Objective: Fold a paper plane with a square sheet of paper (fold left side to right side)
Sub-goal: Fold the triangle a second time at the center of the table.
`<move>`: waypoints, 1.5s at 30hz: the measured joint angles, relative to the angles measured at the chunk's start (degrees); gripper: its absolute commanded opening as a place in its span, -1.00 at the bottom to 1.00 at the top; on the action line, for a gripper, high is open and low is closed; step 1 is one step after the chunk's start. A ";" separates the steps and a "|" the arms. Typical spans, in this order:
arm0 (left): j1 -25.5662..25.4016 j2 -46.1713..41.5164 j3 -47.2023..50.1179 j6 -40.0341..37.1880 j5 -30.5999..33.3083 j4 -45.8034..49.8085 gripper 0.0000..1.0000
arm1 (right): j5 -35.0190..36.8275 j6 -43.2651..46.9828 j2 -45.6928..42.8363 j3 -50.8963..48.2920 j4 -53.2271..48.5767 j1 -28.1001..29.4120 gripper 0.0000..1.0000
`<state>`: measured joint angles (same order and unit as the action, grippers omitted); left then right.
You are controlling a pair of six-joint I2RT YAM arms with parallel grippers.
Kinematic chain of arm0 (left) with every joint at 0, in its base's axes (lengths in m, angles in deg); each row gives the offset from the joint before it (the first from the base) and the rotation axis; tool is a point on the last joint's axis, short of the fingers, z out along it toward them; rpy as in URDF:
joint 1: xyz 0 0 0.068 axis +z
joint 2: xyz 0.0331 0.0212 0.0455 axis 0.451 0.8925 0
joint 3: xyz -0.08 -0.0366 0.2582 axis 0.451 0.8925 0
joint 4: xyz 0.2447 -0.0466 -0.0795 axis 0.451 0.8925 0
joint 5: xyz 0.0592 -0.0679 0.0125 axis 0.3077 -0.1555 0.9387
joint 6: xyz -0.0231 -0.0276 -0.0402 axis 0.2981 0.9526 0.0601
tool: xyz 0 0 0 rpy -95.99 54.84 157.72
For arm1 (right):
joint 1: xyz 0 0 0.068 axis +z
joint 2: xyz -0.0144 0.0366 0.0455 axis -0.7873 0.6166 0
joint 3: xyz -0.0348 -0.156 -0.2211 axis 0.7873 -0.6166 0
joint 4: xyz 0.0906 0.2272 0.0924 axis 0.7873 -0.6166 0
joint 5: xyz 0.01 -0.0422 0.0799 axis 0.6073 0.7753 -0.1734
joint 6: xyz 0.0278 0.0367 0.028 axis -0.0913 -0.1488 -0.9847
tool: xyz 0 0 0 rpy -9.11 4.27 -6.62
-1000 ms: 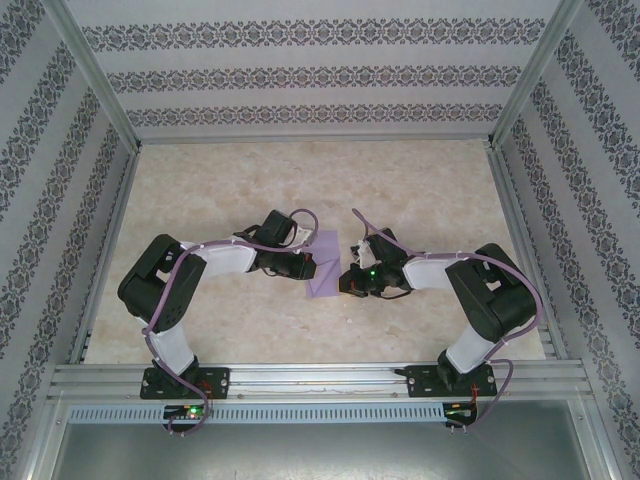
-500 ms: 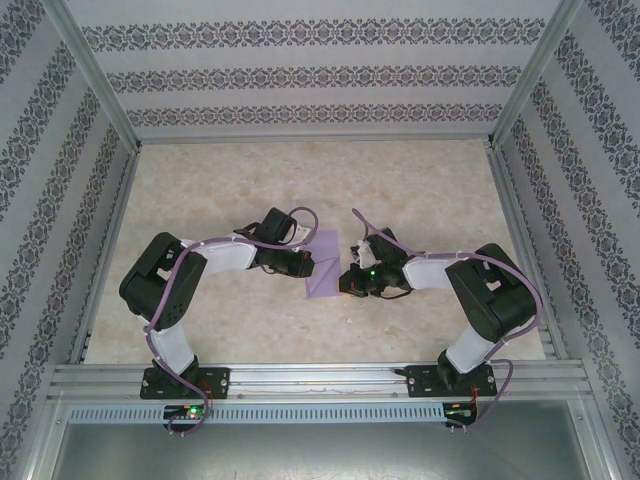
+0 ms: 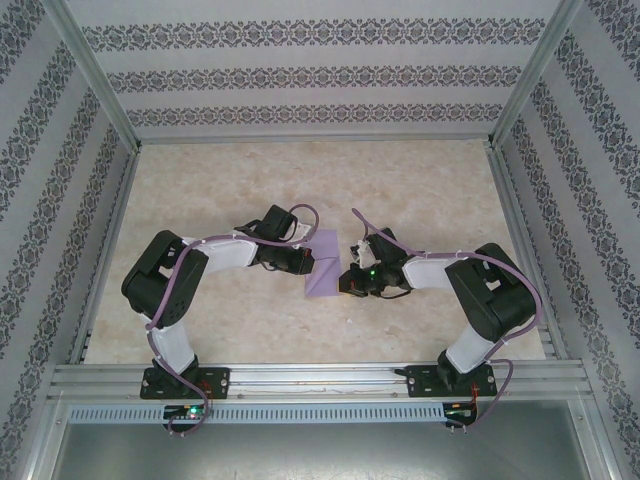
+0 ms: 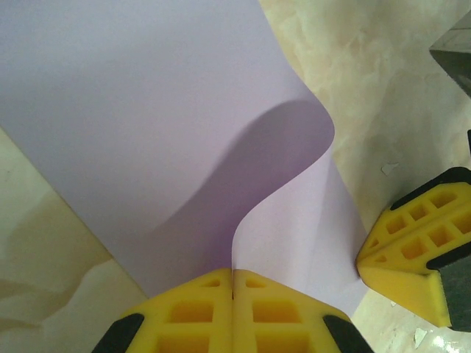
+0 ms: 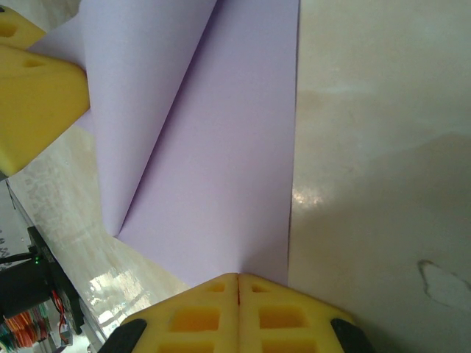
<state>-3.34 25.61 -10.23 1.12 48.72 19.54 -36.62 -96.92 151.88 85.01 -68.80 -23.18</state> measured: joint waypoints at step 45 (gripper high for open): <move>0.26 1.88 -0.17 -1.09 0.26 0.76 -0.98 | 0.22 -0.96 -5.79 1.07 -1.49 0.22 -1.00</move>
<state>-3.08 27.49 -10.40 0.03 48.98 20.30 -36.40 -97.88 146.09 86.08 -70.28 -22.96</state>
